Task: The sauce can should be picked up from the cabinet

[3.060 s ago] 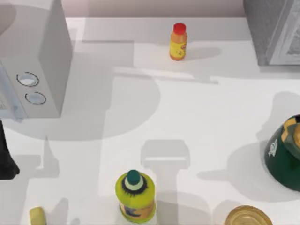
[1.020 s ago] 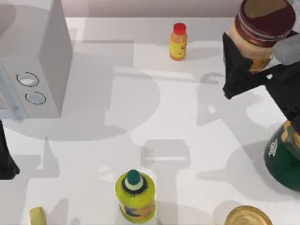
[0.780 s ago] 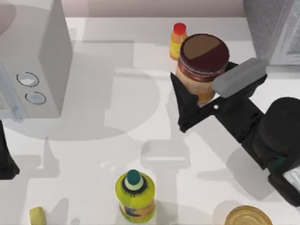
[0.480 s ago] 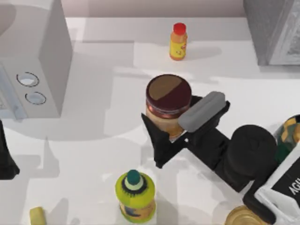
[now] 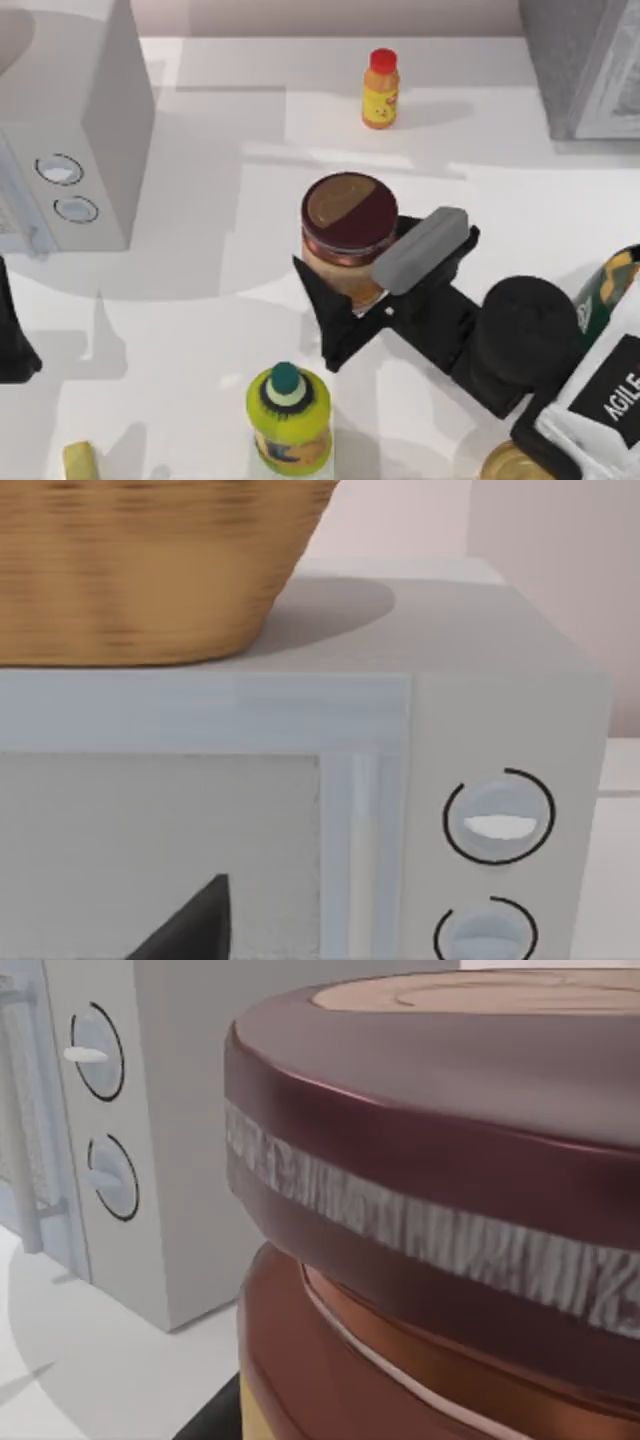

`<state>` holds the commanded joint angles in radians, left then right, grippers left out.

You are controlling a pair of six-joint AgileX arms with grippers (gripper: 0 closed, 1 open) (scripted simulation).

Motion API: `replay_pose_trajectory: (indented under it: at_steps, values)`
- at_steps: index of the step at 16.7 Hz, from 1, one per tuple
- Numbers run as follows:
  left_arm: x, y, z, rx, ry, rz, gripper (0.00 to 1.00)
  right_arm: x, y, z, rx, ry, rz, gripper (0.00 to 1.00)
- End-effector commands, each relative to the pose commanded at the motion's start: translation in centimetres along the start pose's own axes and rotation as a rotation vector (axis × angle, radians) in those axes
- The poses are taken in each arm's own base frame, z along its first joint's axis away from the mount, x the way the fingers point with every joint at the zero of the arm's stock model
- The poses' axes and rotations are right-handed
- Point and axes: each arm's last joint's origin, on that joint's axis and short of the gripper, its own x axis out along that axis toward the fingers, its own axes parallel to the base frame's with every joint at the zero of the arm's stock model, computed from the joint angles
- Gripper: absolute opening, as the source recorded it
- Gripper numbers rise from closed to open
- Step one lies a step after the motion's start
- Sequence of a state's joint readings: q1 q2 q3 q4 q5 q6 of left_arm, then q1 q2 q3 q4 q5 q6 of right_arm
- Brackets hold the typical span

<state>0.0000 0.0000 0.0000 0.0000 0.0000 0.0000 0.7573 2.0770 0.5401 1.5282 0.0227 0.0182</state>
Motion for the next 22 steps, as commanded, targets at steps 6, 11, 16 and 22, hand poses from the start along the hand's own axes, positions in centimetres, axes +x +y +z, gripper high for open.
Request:
replay_pose_trajectory:
  at_steps: [6,11,16,22]
  values:
    - [0.0,0.0,0.0,0.000,0.000,0.000,1.00,4.1,-0.5,2.6,0.044,-0.161,-0.024,0.00]
    - [0.0,0.0,0.0,0.000,0.000,0.000,1.00,6.3,-0.2,-0.9,0.015,-0.070,-0.012,0.00]
    - [0.0,0.0,0.0,0.000,0.000,0.000,1.00,6.0,0.3,-2.6,-0.003,-0.001,0.006,0.00]
    - [0.0,0.0,0.0,0.000,0.000,0.000,1.00,6.0,0.3,-2.6,-0.003,-0.001,0.006,0.38]
